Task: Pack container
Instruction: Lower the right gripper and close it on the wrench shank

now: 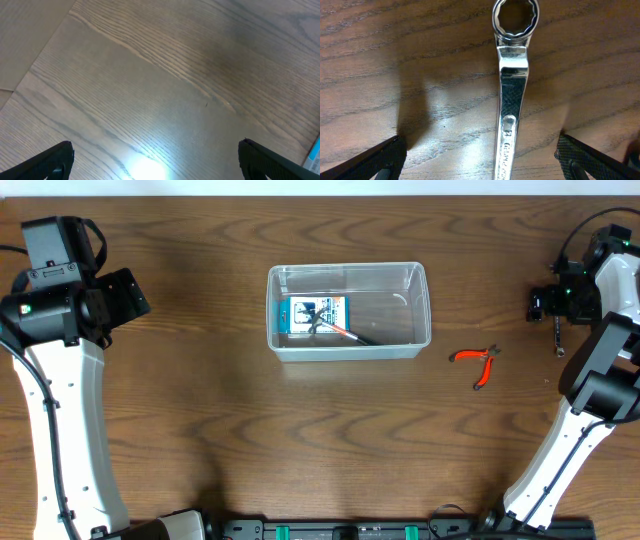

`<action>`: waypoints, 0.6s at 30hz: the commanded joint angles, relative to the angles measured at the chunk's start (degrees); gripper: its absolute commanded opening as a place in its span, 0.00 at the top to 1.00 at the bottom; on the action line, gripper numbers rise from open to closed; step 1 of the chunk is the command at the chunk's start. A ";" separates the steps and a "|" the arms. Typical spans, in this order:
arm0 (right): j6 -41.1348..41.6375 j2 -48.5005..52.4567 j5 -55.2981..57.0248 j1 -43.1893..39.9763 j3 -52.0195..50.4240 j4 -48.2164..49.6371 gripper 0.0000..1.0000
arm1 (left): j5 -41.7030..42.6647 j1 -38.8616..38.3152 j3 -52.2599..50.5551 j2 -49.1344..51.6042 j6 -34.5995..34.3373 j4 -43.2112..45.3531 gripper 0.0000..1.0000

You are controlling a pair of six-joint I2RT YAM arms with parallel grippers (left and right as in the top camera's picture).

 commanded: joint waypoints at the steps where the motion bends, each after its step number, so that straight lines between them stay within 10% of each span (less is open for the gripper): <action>1: -0.46 0.59 -0.48 0.37 0.79 0.48 0.01 | -0.90 0.24 0.11 0.11 0.94 0.04 0.02; 18: -0.44 0.61 -0.50 0.37 0.79 3.30 0.01 | -0.90 0.24 0.11 0.11 0.94 0.04 0.02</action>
